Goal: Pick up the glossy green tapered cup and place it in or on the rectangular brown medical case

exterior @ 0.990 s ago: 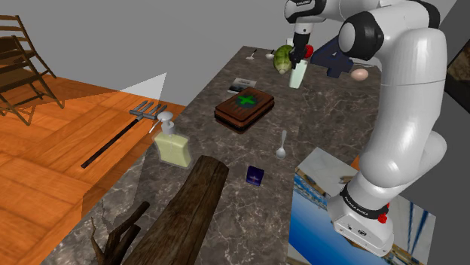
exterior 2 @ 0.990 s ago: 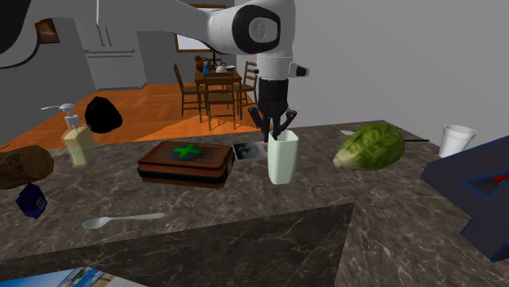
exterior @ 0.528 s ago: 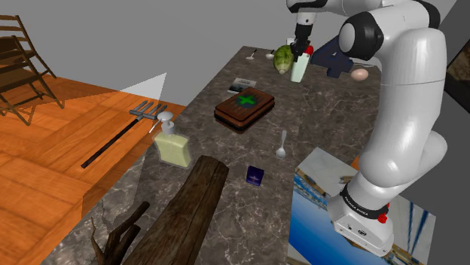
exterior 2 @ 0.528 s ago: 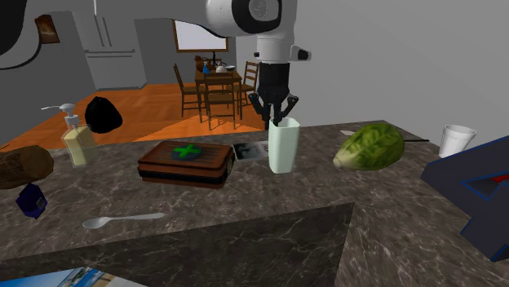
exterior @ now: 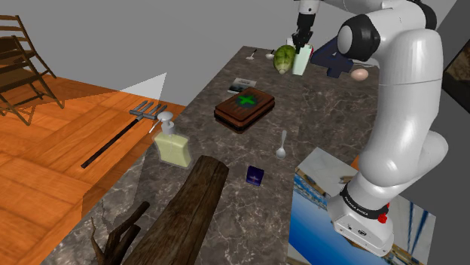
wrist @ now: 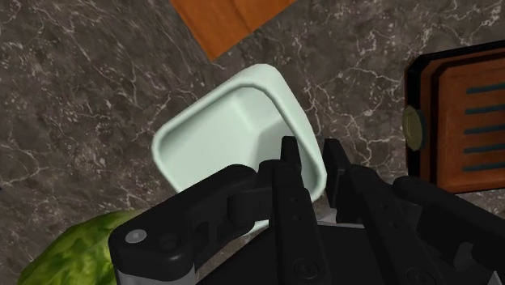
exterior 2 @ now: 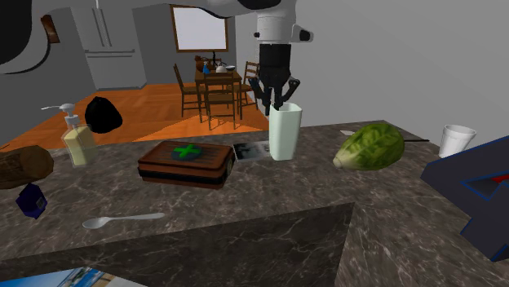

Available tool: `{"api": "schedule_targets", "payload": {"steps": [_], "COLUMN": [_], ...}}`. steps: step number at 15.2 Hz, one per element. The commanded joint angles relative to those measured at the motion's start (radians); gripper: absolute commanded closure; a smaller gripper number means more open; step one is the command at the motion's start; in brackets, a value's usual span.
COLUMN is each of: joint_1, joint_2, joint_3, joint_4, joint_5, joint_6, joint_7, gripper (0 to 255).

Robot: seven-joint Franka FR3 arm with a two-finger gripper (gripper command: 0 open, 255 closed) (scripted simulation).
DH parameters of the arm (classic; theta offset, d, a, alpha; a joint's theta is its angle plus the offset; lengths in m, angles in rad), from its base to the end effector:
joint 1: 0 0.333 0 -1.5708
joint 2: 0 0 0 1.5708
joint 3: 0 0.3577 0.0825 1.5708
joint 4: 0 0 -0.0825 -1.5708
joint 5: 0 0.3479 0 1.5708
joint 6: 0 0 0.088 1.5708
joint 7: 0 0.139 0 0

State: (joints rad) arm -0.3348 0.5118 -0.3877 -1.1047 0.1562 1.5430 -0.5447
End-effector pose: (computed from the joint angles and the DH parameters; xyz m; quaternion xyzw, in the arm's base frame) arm 0.5605 -0.3712 0.5415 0.9974 -0.0674 -0.0254 0.0005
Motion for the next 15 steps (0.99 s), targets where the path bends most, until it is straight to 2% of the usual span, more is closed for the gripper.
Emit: {"api": "schedule_targets", "payload": {"steps": [1,4,9,15], "joint_1": [-0.005,-0.016,0.096,0.208], "joint_2": [0.005,0.022,-0.088,-0.172], "joint_3": [0.0,0.001,0.014,0.045], "joint_4": [0.034,0.096,-0.04,-0.121], "joint_5": [0.002,0.007,-0.031,-0.064], "joint_6": [-0.029,-0.074,-0.045,-0.043], "joint_7": [0.001,0.001,0.101,0.23], "gripper": [255,255,255,255]}}
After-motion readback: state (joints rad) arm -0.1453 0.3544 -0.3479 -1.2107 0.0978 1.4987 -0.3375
